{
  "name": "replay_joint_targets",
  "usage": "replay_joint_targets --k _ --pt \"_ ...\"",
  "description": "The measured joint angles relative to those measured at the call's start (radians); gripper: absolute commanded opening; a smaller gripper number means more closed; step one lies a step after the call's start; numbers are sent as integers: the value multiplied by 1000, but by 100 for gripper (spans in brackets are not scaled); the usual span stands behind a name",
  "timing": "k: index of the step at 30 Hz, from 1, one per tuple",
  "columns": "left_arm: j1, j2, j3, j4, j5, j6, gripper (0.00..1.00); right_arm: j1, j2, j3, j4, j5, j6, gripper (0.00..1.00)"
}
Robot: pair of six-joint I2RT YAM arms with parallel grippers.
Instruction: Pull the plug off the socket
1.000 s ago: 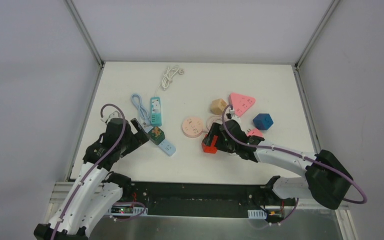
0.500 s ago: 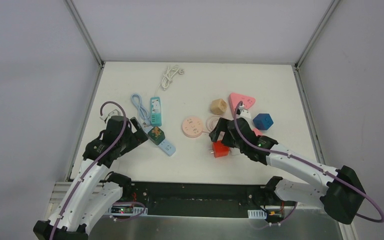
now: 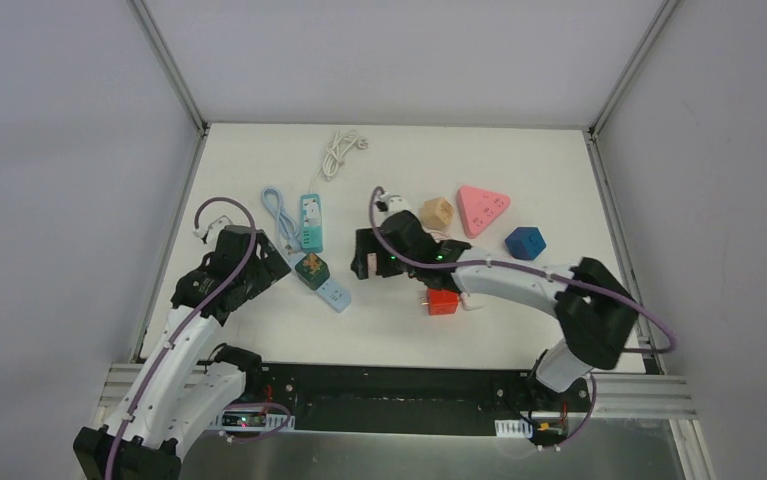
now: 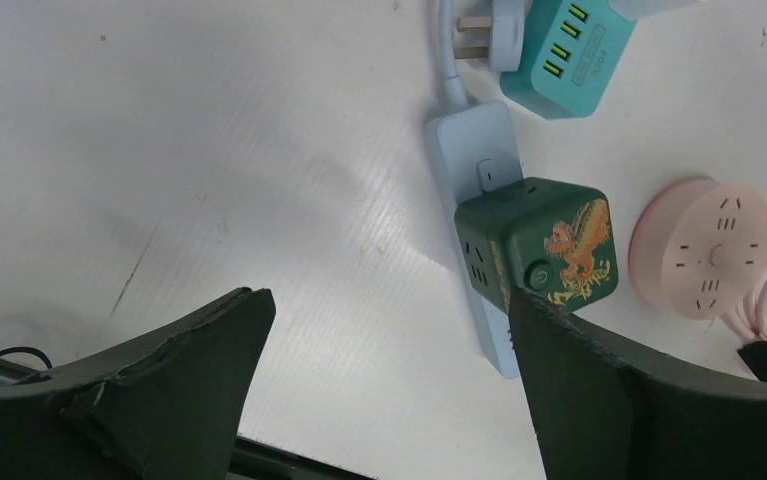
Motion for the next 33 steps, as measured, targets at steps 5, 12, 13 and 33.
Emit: replay_joint_targets --k 5,12,13,33 --pt "74 75 0 42 74 0 92 100 286 299 16 14 -111 87" --pt "150 206 -3 113 238 -23 89 166 431 439 35 21 -169 87" --pt "160 212 -6 123 253 -27 89 168 441 448 35 22 -172 87" --pt "273 299 -83 283 460 -152 87 169 528 525 27 -78 -457 50"
